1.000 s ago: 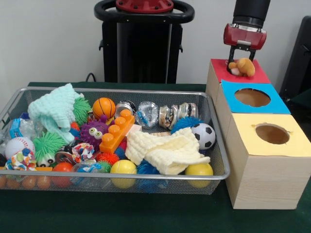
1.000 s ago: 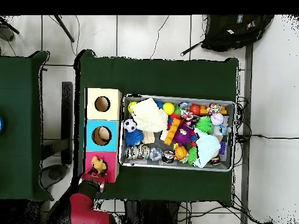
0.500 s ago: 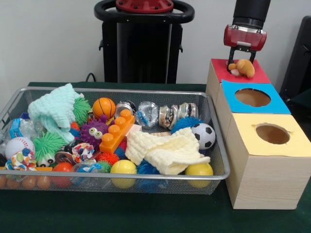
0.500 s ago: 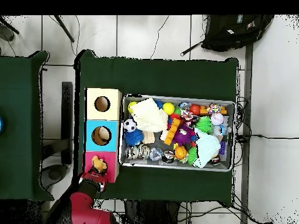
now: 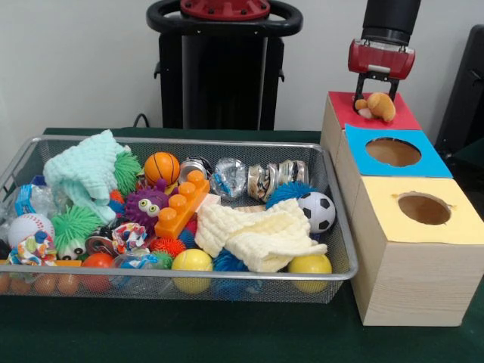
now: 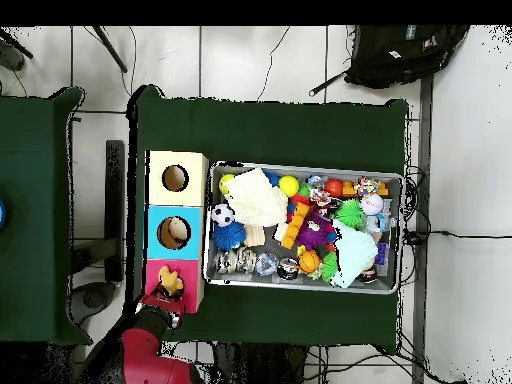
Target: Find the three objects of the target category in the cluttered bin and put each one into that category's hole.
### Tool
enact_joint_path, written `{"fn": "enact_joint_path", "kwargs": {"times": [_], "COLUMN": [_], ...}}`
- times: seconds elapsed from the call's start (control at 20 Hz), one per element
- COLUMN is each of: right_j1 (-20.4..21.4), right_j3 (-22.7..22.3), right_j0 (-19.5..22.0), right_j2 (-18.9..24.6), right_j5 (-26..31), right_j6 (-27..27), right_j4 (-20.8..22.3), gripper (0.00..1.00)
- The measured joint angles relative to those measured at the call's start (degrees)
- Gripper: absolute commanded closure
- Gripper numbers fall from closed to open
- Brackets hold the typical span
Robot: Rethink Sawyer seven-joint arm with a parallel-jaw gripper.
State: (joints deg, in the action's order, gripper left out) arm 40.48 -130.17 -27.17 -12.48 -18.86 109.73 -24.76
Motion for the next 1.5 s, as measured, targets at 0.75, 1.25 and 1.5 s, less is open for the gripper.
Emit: {"fn": "enact_joint_path", "kwargs": {"times": [0.75, 1.25, 1.5], "right_j1": [1.3, 1.9, 2.8], "right_j3": [-0.3, -0.9, -1.8], "right_j0": [1.0, 3.3, 3.9], "right_j2": [0.7, 1.6, 2.1], "right_j5": [1.4, 1.6, 1.6], "right_j6": [0.0, 0.0, 0.0], "right_j4": [0.5, 2.0, 3.0], "gripper": [1.00, 1.00, 0.00]}}
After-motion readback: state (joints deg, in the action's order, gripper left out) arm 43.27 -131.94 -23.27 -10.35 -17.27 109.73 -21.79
